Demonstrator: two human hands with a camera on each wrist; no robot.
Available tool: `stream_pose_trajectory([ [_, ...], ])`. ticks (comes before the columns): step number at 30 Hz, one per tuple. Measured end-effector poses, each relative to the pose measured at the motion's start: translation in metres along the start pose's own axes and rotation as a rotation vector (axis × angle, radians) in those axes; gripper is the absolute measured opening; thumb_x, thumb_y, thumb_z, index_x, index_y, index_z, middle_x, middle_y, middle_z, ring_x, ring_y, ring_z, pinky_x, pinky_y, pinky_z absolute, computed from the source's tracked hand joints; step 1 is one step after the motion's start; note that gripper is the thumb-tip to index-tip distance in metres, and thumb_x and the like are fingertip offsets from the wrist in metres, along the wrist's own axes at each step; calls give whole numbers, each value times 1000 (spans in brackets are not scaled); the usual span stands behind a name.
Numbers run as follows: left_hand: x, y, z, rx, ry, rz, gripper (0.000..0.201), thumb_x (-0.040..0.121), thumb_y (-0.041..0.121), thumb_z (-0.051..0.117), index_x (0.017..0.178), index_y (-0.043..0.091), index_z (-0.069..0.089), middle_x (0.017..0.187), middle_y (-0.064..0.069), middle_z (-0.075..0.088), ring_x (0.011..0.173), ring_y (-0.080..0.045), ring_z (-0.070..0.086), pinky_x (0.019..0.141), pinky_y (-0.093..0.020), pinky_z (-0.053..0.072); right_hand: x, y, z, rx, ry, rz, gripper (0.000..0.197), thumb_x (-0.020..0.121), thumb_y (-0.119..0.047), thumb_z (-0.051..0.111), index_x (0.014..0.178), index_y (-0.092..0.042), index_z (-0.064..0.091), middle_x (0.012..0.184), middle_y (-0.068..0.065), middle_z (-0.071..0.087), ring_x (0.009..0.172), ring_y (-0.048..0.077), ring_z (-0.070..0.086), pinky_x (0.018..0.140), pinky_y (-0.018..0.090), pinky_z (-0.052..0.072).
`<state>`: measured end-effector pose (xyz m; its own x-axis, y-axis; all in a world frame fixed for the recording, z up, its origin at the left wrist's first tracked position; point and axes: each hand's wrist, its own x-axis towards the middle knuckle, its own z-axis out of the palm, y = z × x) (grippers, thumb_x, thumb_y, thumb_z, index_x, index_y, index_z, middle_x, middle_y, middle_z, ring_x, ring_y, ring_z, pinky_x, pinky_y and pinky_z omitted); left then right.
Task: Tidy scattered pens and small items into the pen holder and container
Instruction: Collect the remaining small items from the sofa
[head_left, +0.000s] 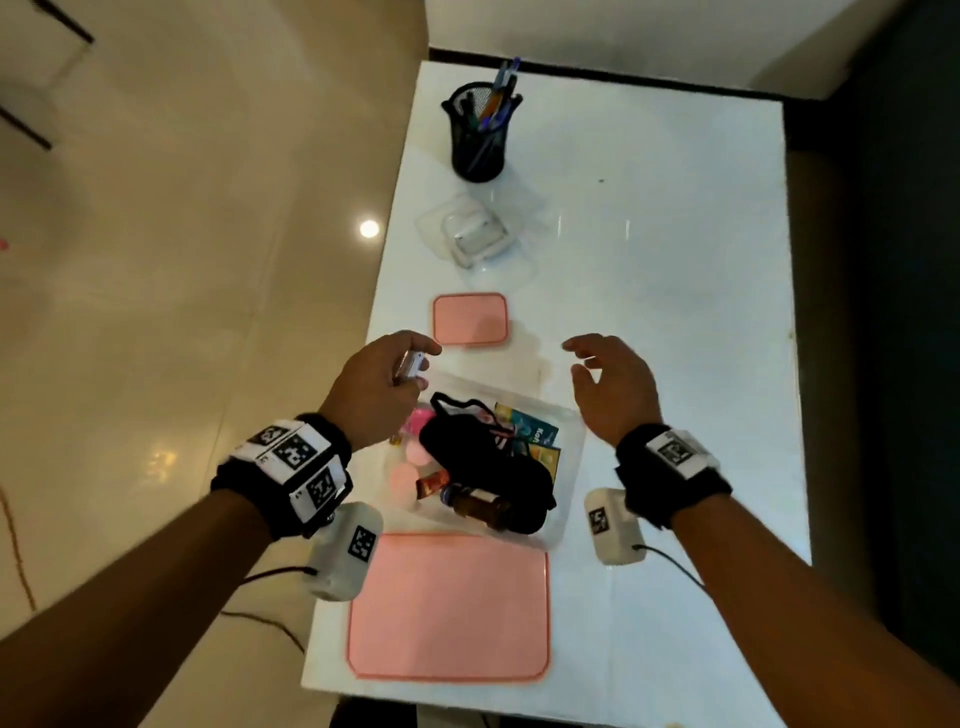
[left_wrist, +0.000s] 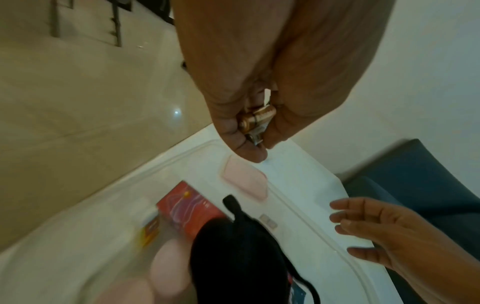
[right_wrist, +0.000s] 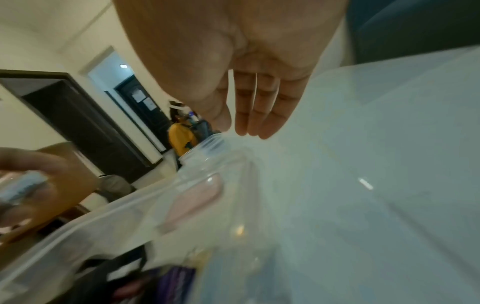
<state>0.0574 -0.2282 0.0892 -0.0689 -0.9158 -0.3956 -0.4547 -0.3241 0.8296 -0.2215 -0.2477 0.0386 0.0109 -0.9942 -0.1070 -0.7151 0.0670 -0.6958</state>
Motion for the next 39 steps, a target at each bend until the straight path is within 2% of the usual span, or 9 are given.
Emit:
stream_pose_trajectory([
  [2,36,9,-10,82,-81,51,43,86,-9,49,104,29,63,105,-5,62,88,-18,67,76,-35,54,27,32,-13,-182,-148,123,44,88,-16,62,131,-26,56,136,5,54,122,25,53,105,34,39],
  [5,86,22,-19,192,-168,150,43,88,-10,46,104,26,61,105,-5,64,87,-17,66,70,-19,49,48,64,-20,-416,-477,284,93,78,-44,75,152,-38,18,163,8,7,149,33,10,119,47,17],
  [8,132,39,-24,358,-164,237,39,90,-7,43,108,22,61,104,-5,64,88,-19,64,73,-18,47,48,65,-9,-559,-666,337,127,64,-58,81,145,-53,-16,156,-2,-34,145,39,-22,111,68,13],
  [11,174,53,-24,493,-129,281,39,88,-3,49,121,14,61,112,-9,65,94,-23,61,80,-22,40,44,59,-2,-596,-715,360,139,60,-58,83,136,-55,-33,146,-2,-49,139,42,-34,105,75,8],
  [14,212,65,-14,559,-200,262,42,86,-3,51,123,15,60,120,-9,62,108,-27,59,81,-23,38,49,54,-3,-583,-761,407,139,63,-56,82,132,-53,-39,141,-1,-55,135,44,-39,103,77,5],
  [22,258,73,18,822,-309,183,38,88,7,56,125,15,57,136,-9,52,122,-31,49,96,-32,39,53,42,-7,-572,-824,467,141,65,-53,83,131,-50,-41,139,0,-57,132,43,-43,101,78,-1],
  [26,264,67,21,865,-309,140,33,89,12,58,122,13,58,135,-11,53,121,-31,50,94,-33,40,54,42,-7,-575,-840,481,141,65,-54,83,128,-51,-44,137,-1,-59,131,42,-44,101,78,-3],
  [30,265,65,14,833,-309,81,32,89,13,57,121,16,56,124,-10,59,110,-31,55,87,-34,45,55,42,-7,-576,-851,482,142,64,-55,83,126,-52,-45,136,-1,-59,130,42,-45,101,79,-3],
  [39,242,70,-3,749,-203,157,27,87,9,51,109,18,64,115,-4,62,104,-28,57,85,-35,47,55,45,-6,-585,-830,443,144,61,-58,83,120,-54,-49,136,-1,-59,130,43,-45,98,82,0],
])
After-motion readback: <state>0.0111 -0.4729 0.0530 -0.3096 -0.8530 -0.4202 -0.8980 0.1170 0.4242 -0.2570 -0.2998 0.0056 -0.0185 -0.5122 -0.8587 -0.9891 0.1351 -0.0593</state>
